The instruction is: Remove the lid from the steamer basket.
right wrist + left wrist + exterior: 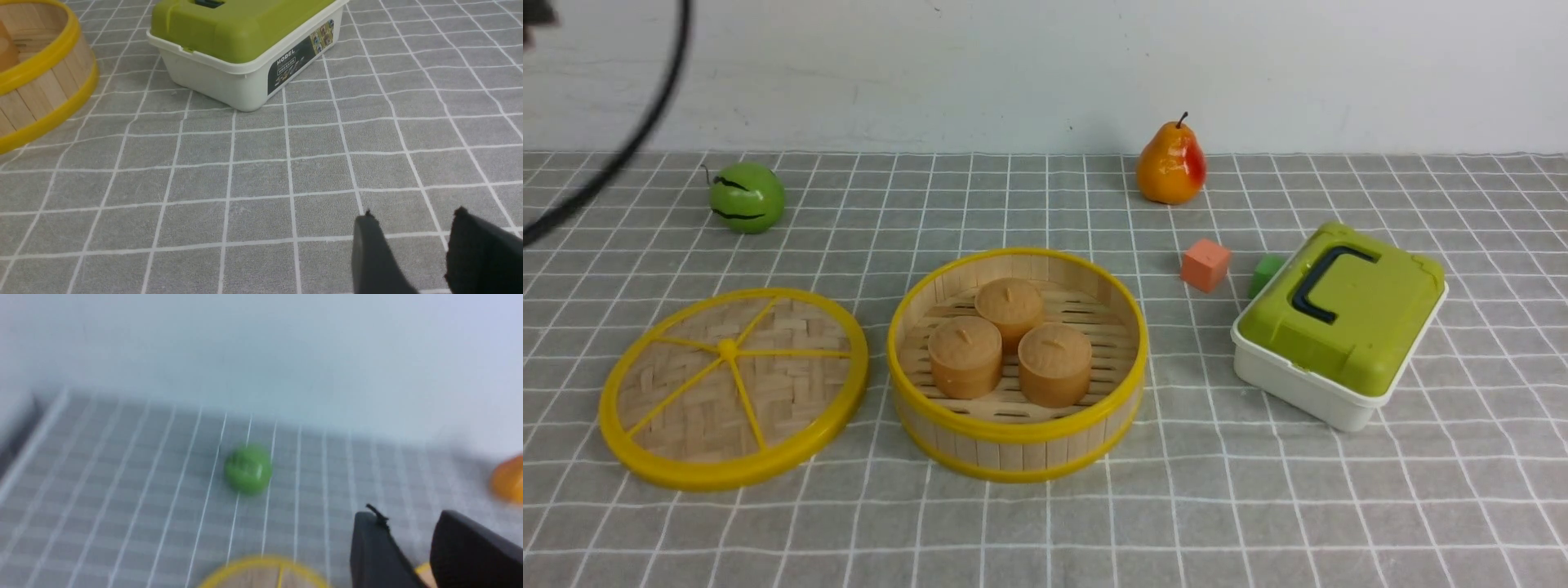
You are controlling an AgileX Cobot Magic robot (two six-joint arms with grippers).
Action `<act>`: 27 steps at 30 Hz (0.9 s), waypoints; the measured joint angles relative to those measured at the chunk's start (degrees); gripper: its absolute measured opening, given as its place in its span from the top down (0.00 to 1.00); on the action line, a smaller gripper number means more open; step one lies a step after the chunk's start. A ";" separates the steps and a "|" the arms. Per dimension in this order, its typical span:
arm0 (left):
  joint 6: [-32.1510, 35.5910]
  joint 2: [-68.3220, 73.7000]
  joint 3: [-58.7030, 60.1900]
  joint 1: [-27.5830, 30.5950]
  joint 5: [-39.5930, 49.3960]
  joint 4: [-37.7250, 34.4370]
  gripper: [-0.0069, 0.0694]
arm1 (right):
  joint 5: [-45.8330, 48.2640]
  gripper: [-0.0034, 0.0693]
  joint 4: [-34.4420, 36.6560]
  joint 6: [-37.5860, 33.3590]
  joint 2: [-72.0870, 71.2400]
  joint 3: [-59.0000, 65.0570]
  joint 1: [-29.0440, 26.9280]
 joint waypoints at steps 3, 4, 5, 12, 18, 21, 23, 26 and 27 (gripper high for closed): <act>0.64 -13.39 5.34 0.00 -1.08 -0.01 0.77 | 0.00 0.62 0.00 0.00 0.00 0.00 0.00; 0.77 -16.87 7.36 0.00 -1.32 -0.01 0.80 | 0.00 0.62 0.00 0.00 0.00 0.00 0.00; 1.37 -20.98 10.24 0.00 -1.65 -0.01 0.84 | 0.00 0.62 0.00 0.00 0.00 0.00 0.00; 2.61 -41.47 34.12 0.00 -2.39 -6.25 0.93 | 0.00 0.62 0.00 0.00 0.00 0.00 0.00; 3.51 -54.51 52.67 0.00 -5.39 -14.62 0.93 | 0.00 0.62 0.00 0.00 0.00 0.00 0.00; 3.51 -54.84 56.78 0.06 -5.16 -16.38 0.93 | 0.00 0.62 0.00 0.00 0.00 0.00 0.00; 3.56 -54.84 59.38 0.06 -5.10 -17.27 0.93 | 0.00 0.62 0.00 0.00 0.00 0.00 0.00; 3.56 -54.84 61.11 0.06 -4.92 -17.61 0.93 | 0.00 0.62 0.00 0.00 0.00 0.00 0.00; 3.56 -54.84 61.43 0.06 -4.45 -17.61 0.93 | 0.00 0.62 0.00 0.00 0.00 0.00 0.00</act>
